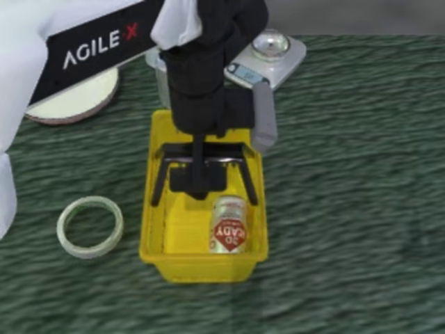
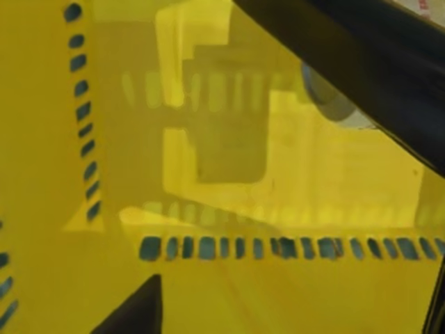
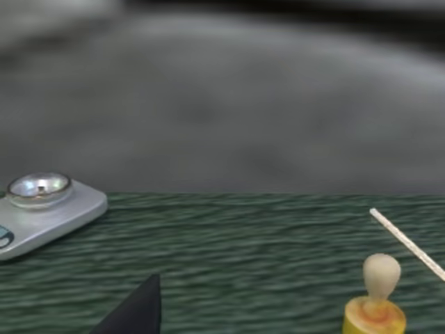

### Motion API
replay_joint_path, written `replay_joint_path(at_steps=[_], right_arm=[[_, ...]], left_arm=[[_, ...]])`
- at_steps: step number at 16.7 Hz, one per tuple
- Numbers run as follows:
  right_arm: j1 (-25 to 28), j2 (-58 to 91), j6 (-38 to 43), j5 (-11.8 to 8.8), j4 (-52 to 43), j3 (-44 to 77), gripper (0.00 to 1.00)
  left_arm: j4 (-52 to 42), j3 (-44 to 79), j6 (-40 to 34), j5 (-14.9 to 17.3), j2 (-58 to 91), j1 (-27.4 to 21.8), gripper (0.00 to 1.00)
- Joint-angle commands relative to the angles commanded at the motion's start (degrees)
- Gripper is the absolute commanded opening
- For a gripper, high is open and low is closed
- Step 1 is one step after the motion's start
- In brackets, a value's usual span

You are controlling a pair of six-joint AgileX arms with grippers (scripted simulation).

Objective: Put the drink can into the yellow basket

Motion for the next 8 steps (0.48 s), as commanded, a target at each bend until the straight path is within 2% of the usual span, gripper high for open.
replay_joint_path(at_steps=[8], right_arm=[[0.0, 0.0, 0.0, 0.0, 0.0, 0.0, 1.0]], left_arm=[[0.0, 0.0, 0.0, 0.0, 0.0, 0.0, 0.32]])
